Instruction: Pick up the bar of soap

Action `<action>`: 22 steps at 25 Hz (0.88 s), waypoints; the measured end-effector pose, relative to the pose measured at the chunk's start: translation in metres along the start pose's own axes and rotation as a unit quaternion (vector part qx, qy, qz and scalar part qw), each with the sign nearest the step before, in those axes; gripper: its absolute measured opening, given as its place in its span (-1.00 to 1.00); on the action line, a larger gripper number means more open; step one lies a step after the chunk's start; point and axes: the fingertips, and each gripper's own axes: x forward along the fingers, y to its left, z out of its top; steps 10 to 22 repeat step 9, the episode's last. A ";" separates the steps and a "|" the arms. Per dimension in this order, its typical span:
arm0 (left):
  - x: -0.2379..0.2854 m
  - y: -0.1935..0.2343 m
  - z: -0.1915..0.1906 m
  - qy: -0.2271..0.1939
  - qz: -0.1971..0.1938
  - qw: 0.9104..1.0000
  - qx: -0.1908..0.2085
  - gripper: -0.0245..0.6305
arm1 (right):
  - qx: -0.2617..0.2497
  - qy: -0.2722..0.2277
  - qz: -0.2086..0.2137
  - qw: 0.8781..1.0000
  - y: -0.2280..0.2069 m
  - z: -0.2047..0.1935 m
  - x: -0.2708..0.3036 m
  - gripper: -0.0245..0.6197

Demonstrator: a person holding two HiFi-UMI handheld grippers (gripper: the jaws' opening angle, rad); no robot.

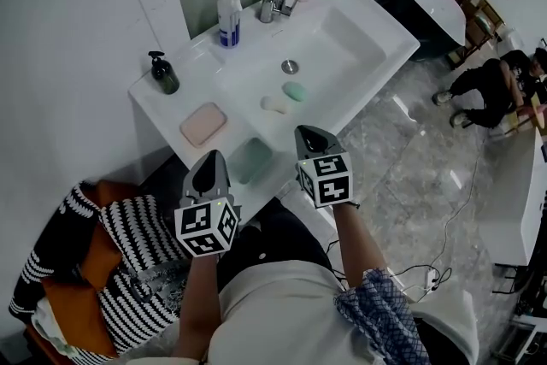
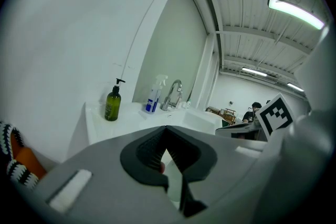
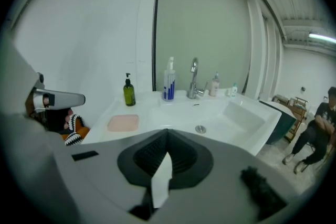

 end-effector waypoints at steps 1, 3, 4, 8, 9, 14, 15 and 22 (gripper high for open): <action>0.000 0.001 -0.001 0.000 0.001 1.000 0.000 -0.90 | 0.006 -0.005 0.001 1.000 0.000 0.001 -0.001 -0.88; -0.001 0.002 -0.002 0.002 0.005 1.000 0.002 -0.90 | 0.013 -0.012 0.001 1.000 -0.001 0.004 -0.003 -0.88; -0.002 0.003 -0.003 0.003 0.006 1.000 0.003 -0.90 | 0.012 -0.013 0.000 1.000 -0.002 0.006 -0.004 -0.88; -0.004 0.002 -0.007 0.007 0.005 1.000 0.007 -0.90 | 0.008 -0.015 -0.004 1.000 -0.005 0.010 -0.005 -0.88; -0.005 0.001 -0.008 0.008 0.005 1.000 0.008 -0.90 | 0.008 -0.016 -0.006 1.000 -0.007 0.010 -0.005 -0.88; -0.005 0.001 -0.008 0.008 0.005 1.000 0.008 -0.90 | 0.008 -0.016 -0.006 1.000 -0.007 0.010 -0.005 -0.88; -0.005 0.001 -0.008 0.008 0.005 1.000 0.008 -0.90 | 0.008 -0.016 -0.006 1.000 -0.007 0.010 -0.005 -0.88; -0.005 0.001 -0.008 0.008 0.005 1.000 0.008 -0.90 | 0.008 -0.016 -0.006 1.000 -0.007 0.010 -0.005 -0.88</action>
